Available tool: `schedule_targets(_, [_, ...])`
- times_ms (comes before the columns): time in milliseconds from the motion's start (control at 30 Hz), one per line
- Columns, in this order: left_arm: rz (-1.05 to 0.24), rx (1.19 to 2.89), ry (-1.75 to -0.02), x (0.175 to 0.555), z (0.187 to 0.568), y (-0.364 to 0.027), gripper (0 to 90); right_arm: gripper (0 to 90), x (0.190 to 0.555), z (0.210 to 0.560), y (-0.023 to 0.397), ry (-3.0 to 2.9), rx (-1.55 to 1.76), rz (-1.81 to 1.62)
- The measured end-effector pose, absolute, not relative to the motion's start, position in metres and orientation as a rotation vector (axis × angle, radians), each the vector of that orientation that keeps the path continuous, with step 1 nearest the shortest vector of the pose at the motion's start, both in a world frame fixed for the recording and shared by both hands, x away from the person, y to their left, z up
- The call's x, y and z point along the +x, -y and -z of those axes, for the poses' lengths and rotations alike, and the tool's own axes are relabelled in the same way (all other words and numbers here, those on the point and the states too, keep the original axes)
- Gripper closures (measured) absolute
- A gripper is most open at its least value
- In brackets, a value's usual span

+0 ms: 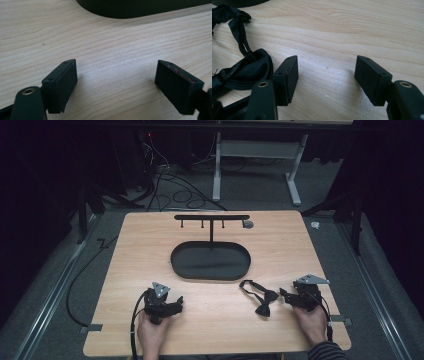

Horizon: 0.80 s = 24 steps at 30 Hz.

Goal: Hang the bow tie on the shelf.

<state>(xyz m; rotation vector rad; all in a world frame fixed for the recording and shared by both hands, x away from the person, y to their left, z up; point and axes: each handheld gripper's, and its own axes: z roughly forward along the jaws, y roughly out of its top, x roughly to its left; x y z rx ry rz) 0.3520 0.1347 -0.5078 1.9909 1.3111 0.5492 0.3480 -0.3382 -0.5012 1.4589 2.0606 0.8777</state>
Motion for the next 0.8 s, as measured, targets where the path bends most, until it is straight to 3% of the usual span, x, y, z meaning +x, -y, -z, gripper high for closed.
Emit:
schedule_targets(400, [-0.547, 1.993, -1.311, 0.352, 0.508, -0.135, 18.4, 49.5, 0.346, 0.497, 0.337, -2.062, 1.448, -0.917])
schedule_targets(800, [-0.547, 1.993, -1.311, 0.352, 0.508, -0.135, 18.4, 58.2, 0.344, 0.465, 0.326, -2.085, 1.349, -1.050])
